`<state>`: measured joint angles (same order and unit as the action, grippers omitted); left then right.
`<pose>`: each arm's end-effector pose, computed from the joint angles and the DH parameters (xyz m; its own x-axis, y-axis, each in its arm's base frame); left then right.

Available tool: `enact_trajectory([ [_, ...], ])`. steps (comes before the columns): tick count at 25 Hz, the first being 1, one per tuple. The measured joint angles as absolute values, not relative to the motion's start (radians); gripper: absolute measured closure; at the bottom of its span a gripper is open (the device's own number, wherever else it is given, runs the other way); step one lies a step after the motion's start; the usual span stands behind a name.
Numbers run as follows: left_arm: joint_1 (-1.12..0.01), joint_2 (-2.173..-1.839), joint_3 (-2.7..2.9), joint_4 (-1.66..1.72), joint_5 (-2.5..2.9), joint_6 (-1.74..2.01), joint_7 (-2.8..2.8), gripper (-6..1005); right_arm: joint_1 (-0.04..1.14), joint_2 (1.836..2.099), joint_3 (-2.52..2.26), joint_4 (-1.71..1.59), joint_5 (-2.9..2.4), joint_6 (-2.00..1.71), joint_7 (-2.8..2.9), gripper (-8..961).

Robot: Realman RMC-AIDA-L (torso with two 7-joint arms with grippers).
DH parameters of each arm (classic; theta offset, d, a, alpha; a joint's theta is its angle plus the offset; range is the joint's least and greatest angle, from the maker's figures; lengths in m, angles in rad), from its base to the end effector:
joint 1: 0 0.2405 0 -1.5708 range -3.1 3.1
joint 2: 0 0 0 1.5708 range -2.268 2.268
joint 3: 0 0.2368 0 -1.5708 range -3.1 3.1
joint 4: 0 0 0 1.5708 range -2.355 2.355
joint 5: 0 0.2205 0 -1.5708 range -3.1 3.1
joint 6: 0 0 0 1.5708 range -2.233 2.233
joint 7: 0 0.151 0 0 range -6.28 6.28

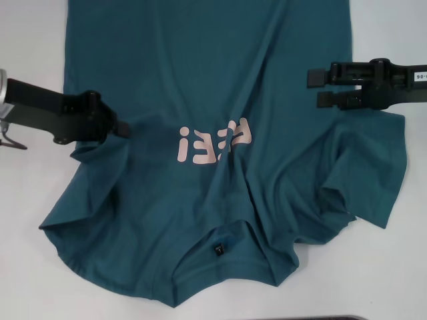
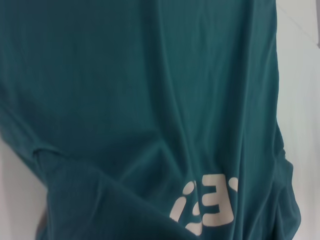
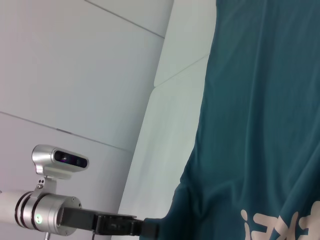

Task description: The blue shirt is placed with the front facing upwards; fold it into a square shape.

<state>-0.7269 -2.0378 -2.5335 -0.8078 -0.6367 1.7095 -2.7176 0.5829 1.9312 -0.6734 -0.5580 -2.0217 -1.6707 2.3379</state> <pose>-0.2361 0.3544 0.0321 0.0299 0.9935 0.1095 0.9985 -0.0348 0.0432 0.2592 0.3373 0.0433 0.1294 -0.9314 -0.3402 -0.9121 -0.2463 0.3276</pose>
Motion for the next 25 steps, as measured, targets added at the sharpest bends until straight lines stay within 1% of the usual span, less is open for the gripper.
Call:
enact_trajectory([
  [4,-0.745,-2.047,-2.533,-0.789,-0.637,1.694,-2.718,970,0.583,1.931,-0.673,-0.557,-2.022,-1.669,2.338,8],
  [18,-0.783,-2.056,-2.529,-0.742,-0.644,1.648,-2.71,925,0.58,1.931,-0.673,-0.557,-2.023,-1.668,2.338,8],
  [24,-0.809,-2.041,-2.377,-0.729,-0.63,1.643,-2.698,904,0.58,1.931,-0.673,-0.557,-2.023,-1.667,2.342,8],
  [25,-0.808,-2.045,-2.352,-0.756,-0.628,1.643,-2.7,901,0.58,1.931,-0.673,-0.557,-2.023,-1.666,2.343,8],
])
